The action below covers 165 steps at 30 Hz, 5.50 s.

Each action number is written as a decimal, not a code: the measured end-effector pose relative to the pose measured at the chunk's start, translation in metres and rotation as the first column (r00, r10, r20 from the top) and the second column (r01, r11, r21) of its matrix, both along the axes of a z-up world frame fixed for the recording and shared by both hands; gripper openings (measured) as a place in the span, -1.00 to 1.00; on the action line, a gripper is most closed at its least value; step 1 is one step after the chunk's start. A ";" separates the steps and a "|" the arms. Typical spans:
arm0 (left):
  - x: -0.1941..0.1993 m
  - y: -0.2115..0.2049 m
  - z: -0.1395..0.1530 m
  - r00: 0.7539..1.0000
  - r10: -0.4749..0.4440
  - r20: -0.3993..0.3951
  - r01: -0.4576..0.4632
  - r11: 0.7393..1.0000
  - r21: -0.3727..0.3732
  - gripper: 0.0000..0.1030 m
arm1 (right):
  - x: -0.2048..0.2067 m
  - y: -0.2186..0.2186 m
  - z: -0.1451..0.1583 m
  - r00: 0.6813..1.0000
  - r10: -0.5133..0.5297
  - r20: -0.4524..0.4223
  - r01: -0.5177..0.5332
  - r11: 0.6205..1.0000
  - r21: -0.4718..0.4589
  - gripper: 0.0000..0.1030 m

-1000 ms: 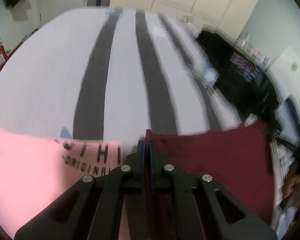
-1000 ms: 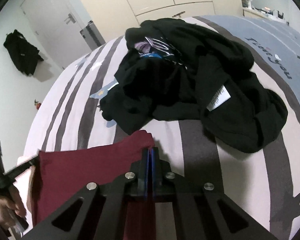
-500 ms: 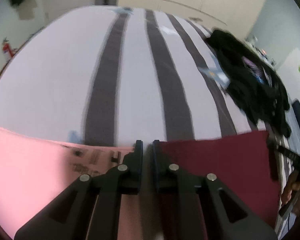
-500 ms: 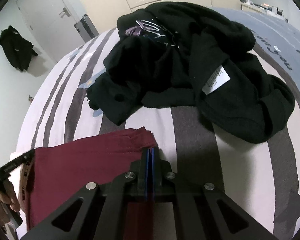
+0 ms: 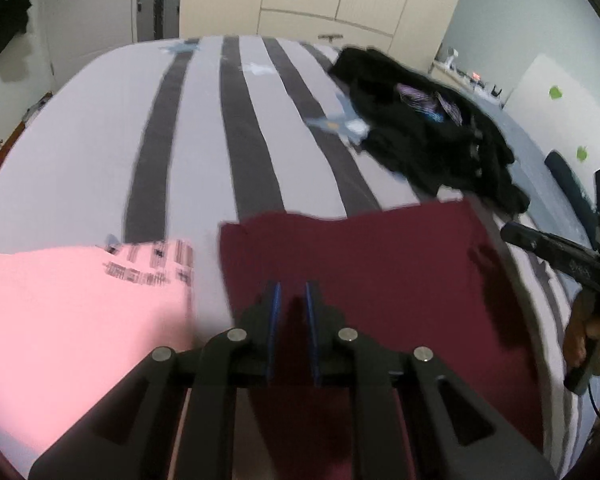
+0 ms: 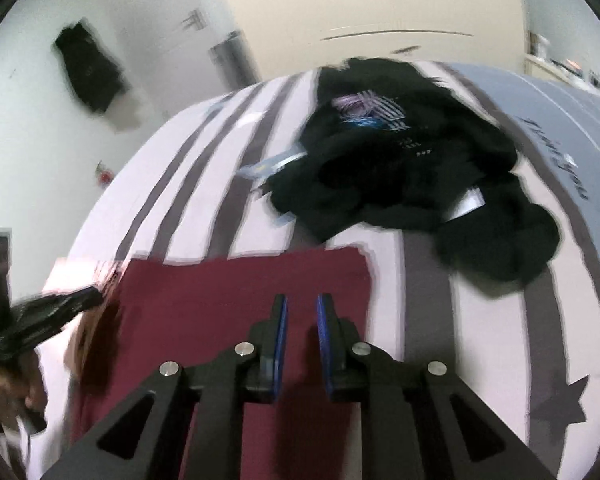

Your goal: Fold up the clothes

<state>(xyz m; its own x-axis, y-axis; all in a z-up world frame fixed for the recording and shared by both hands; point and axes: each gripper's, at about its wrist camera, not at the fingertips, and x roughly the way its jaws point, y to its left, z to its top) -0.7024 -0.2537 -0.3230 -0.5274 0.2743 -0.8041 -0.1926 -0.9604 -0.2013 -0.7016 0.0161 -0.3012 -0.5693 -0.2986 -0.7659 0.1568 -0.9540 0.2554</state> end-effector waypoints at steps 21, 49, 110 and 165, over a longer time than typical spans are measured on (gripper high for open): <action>-0.026 -0.036 0.013 0.987 0.143 -0.075 -0.145 0.989 -0.022 -0.81 | -0.054 0.031 -0.003 0.988 -0.155 -0.028 0.155 0.988 0.018 -0.79; 0.219 -0.046 -0.010 0.992 0.093 0.091 -0.076 0.982 -0.170 -0.81 | 0.223 -0.007 -0.039 0.992 -0.022 0.125 0.022 1.000 -0.001 -0.72; 0.393 -0.041 -0.030 0.968 0.233 0.096 -0.227 0.972 -0.063 -1.00 | 0.478 0.009 -0.040 0.985 -0.011 0.171 0.009 1.000 0.010 -0.72; 0.408 -0.056 -0.027 0.961 0.257 0.098 -0.249 0.964 -0.092 -0.97 | 0.547 -0.041 -0.015 0.969 0.221 0.111 -0.213 0.974 -0.076 -0.62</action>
